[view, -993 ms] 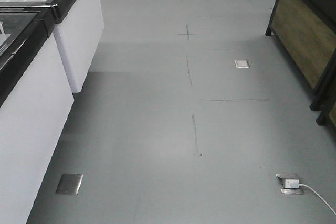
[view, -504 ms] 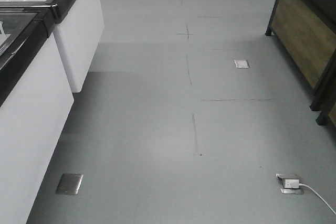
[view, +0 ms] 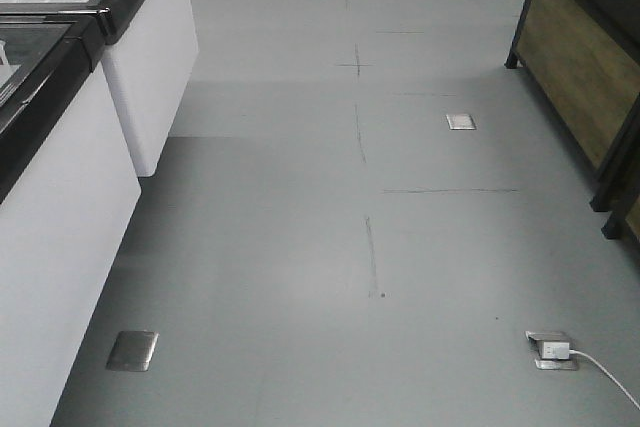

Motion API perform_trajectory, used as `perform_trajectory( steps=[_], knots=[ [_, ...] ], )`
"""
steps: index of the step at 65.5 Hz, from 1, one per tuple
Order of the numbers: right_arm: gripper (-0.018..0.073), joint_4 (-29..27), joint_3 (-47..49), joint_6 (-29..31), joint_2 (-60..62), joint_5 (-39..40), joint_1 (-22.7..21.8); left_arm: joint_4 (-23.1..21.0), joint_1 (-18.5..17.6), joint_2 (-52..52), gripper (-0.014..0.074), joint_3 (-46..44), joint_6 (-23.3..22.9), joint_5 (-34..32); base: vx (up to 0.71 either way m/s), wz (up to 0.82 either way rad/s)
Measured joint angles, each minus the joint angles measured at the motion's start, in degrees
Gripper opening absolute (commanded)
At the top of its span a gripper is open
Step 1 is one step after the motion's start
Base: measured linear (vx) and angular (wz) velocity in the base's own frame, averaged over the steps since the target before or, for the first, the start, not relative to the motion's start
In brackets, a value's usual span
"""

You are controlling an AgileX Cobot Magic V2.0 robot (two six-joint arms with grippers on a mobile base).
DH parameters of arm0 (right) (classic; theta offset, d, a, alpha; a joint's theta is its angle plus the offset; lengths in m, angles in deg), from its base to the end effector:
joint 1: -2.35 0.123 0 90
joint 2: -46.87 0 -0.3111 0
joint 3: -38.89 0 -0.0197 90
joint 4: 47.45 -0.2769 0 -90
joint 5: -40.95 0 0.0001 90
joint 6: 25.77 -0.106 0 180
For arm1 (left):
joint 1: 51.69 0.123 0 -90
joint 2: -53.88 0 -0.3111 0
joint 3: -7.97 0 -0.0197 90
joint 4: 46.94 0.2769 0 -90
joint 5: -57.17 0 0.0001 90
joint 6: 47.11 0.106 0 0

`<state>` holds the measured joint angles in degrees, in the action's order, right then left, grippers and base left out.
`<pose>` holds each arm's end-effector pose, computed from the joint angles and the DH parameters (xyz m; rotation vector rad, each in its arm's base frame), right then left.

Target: Left arm holds basket, right arm returns cookies

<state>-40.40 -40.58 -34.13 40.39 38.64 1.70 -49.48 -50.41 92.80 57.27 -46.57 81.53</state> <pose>0.0716 -0.0013 0.2005 0.0303 1.5398 0.0054 0.1320 0.0010 0.3060 -0.0404 1.9641 -0.0236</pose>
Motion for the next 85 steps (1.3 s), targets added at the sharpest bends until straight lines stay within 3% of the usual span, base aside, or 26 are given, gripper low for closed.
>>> perform_trajectory(
  steps=[8, 23, 41, 49, 57, 67, 79, 85],
  knots=[
    [-0.0009, 0.0, 0.0, 0.0, 0.0, 0.0, 0.0, 0.0, 0.0, 0.0, 0.0518, 0.0, 0.0, 0.0, 0.00, 0.00],
    [-0.0009, 0.0, 0.0, 0.0, 0.0, 0.0, 0.0, -2.7, 0.0, 0.5, 0.0502, -0.6, -0.5, 3.5, 0.00, 0.00],
    [-0.0009, 0.0, 0.0, 0.0, 0.0, 0.0, 0.0, -3.5, 0.0, 17.2, 0.0462, -10.5, -9.2, 16.5, 0.00, 0.00],
    [-0.0009, 0.0, 0.0, 0.0, 0.0, 0.0, 0.0, -8.1, 0.1, 27.1, 0.0429, -17.0, -9.4, 20.0, 0.00, 0.00],
    [-0.0009, 0.0, 0.0, 0.0, 0.0, 0.0, 0.0, -16.2, 2.1, 33.0, 0.0412, -22.6, -8.3, 21.7, 0.00, 0.00],
    [-0.0009, 0.0, 0.0, 0.0, 0.0, 0.0, 0.0, -22.6, 9.5, 34.6, 0.0412, -29.9, -6.8, 25.2, 0.00, 0.00],
    [-0.0009, 0.0, 0.0, 0.0, 0.0, 0.0, 0.0, -26.3, 27.0, 34.6, 0.0412, -40.4, -6.0, 33.2, 0.00, 0.00],
    [-0.0009, 0.0, 0.0, 0.0, 0.0, 0.0, 0.0, -31.3, 34.7, 34.6, 0.0412, -44.3, -4.9, 35.6, 0.00, 0.00]
  ],
)
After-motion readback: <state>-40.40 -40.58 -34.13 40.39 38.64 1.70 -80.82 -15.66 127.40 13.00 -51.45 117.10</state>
